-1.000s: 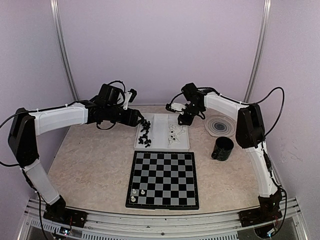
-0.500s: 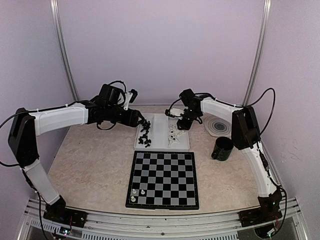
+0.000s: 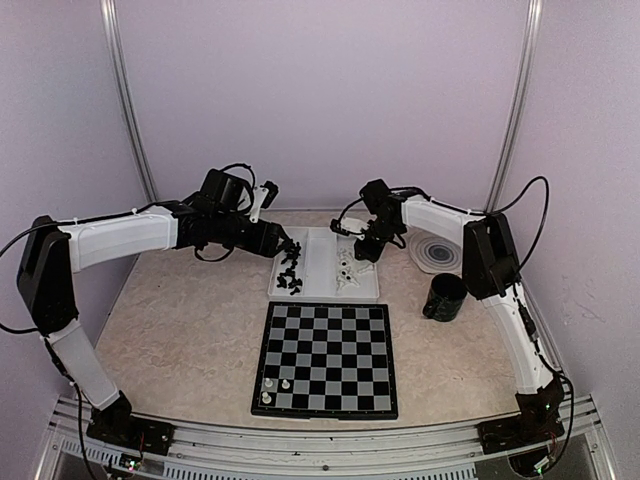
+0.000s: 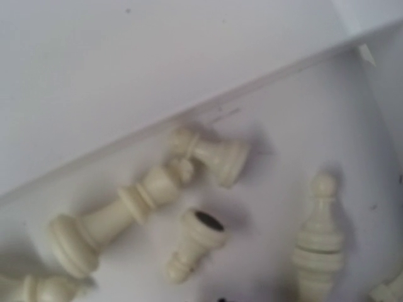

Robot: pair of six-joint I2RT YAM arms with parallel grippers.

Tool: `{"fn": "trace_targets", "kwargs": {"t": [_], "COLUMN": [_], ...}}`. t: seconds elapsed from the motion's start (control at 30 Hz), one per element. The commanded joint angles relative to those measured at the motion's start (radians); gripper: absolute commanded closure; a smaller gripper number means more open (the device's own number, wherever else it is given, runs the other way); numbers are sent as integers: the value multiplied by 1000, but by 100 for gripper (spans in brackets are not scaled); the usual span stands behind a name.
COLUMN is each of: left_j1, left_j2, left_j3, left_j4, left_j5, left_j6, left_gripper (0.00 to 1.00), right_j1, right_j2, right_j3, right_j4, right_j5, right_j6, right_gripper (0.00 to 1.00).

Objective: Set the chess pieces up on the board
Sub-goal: Pick up the pawn from the storage box, then place the pawn at c2.

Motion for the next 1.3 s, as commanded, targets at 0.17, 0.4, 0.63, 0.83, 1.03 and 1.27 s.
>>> {"fn": "trace_targets", "kwargs": {"t": [0.17, 0.4, 0.63, 0.83, 1.03, 1.27], "left_j1": [-11, 15, 49, 50, 47, 40], "left_j2": [10, -14, -29, -37, -50, -61], "left_j3": [36, 19, 7, 4, 4, 4], "left_j4": [-4, 37, 58, 57, 55, 49], "left_j5": [-17, 38, 43, 33, 22, 11], "left_j6": [9, -44, -74, -73, -67, -62], "left_gripper": [28, 28, 28, 28, 28, 28], "right_j1": [9, 70, 321, 528, 623, 687], "right_j2": [-200, -451, -627, -636, -576, -492], "right_j3": [-68, -311, -651, -788, -802, -773], "right_j4": [-42, -25, 50, 97, 126, 160], "right_j5": [-60, -186, -227, -206, -209, -152], "right_j6": [24, -23, -81, -134, -138, -107], "right_gripper": [97, 96, 95, 95, 95, 94]}}
